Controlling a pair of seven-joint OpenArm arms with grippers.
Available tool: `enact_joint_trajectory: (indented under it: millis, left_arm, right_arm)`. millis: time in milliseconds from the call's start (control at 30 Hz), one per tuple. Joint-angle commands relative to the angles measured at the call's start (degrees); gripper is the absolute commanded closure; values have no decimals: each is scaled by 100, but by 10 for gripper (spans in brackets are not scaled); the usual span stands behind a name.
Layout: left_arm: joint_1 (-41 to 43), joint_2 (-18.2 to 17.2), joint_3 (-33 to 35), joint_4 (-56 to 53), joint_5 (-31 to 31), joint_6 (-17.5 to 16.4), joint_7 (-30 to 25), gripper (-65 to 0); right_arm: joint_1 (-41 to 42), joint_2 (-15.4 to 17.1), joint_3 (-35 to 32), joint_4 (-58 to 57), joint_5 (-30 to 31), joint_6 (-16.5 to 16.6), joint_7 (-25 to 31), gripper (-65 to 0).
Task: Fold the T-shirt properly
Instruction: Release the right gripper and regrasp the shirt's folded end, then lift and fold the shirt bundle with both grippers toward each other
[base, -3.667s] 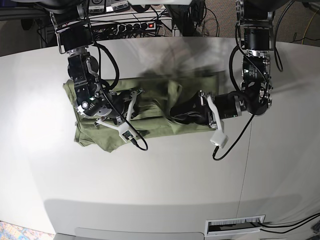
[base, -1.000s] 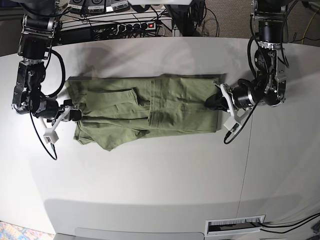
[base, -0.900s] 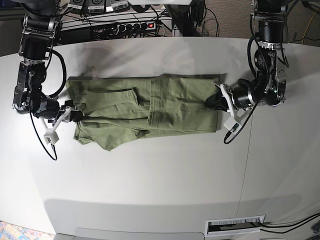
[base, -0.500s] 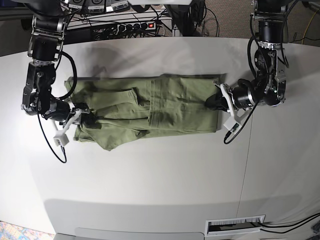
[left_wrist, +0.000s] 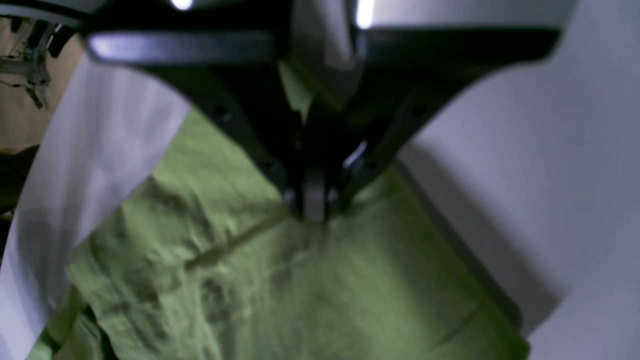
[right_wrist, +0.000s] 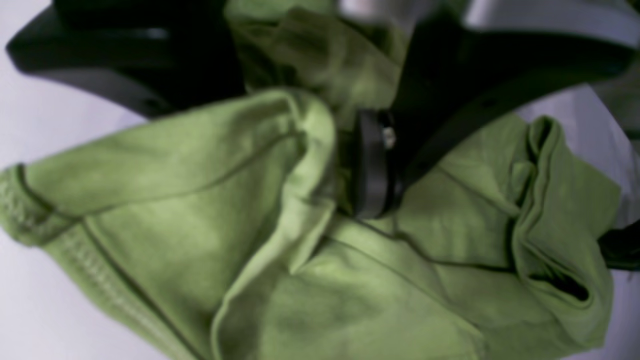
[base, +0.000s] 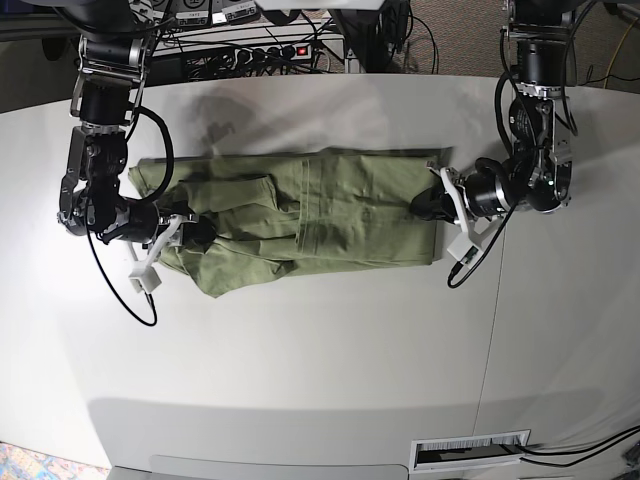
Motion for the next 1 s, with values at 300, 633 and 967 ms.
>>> enact_joint_trajectory:
  millis: [300, 633, 967]
  left_arm:
    - [-59, -42, -17, 74, 26, 4, 48, 0]
    - [9, 450, -15, 74, -103, -93, 46, 0]
    - [50, 1073, 59, 74, -96, -93, 48, 0]
  right_arm:
    - [-96, 494, -44, -48, -951, -85, -646, -15]
    - [-94, 763, -44, -42, 940, -7, -646, 0]
    - [-28, 758, -44, -35, 2900, 479, -646, 0]
